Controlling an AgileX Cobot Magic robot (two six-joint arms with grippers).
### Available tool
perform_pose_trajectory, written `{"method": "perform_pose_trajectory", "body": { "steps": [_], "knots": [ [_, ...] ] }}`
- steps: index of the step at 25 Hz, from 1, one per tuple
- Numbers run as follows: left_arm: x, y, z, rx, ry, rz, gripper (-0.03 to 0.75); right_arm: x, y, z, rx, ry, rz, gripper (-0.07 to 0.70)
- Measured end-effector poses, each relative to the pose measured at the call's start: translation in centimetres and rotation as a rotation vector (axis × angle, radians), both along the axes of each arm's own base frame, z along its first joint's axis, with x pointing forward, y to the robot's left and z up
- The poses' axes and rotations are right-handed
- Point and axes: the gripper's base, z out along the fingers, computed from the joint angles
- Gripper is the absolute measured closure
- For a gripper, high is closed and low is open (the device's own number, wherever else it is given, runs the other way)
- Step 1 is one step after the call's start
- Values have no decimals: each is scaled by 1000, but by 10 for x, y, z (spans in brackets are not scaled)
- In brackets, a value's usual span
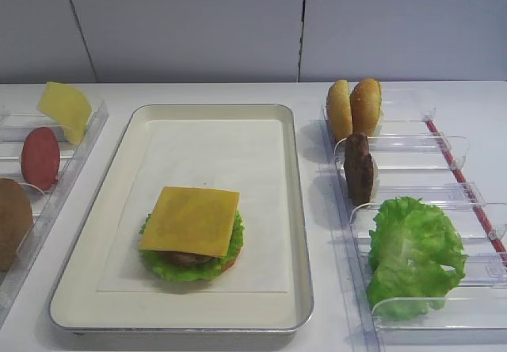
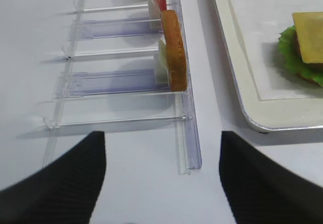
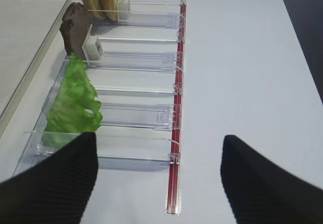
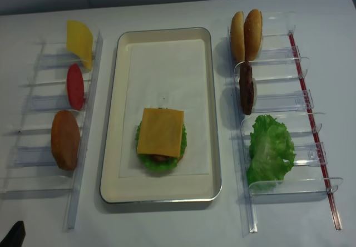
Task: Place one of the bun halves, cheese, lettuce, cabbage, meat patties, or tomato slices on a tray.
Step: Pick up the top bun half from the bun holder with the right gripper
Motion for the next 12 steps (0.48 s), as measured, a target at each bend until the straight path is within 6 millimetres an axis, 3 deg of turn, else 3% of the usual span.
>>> {"method": "perform_pose_trajectory", "body": {
  "steps": [12],
  "knots": [
    [0,0,0,0,0,0,265,0,0,0,-4,-5,-3,87]
  ]
}}
